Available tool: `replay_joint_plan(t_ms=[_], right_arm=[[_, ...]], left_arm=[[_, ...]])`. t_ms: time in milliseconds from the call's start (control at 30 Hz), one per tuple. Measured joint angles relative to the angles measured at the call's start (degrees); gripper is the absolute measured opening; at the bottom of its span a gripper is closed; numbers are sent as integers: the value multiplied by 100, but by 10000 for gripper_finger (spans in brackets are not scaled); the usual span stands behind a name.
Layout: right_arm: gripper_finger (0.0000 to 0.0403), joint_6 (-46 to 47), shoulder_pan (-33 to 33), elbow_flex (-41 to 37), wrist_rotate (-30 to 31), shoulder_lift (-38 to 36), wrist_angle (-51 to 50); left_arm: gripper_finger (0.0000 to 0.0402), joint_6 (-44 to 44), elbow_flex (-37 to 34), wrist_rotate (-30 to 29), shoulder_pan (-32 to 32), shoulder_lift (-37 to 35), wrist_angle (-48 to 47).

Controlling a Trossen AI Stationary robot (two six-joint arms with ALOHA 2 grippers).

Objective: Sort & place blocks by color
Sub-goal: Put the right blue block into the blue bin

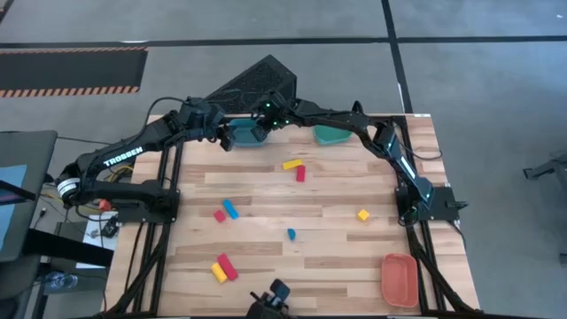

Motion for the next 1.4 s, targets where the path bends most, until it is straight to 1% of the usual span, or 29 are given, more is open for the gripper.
replay_joint_plan(t_ms=[200,467,900,1033,1200,1267,1400], right_arm=[[166,-114,-5,0,4,0,-21],[188,-212,-3,-4,4,0,-27],[192,-121,25,-7,9,-15,-38],[190,-116,41,-9,10,-126,-90],[189,-162,34,-9,2,-515,-450],[189,-291,34,-4,63,-665,-487],[189,-421,-1,-4,238,-905,-980]], left_arm=[[140,-71,0,-122,0,0,-2],[140,-133,0,-123,-2,0,0],[140,-285,0,-93,-2,0,-2],[140,-286,0,-90,-2,0,-2],[139,-198,-1,-82,-2,0,0],[139,-196,0,22,-2,0,3],[139,-180,0,218,-2,2,16]])
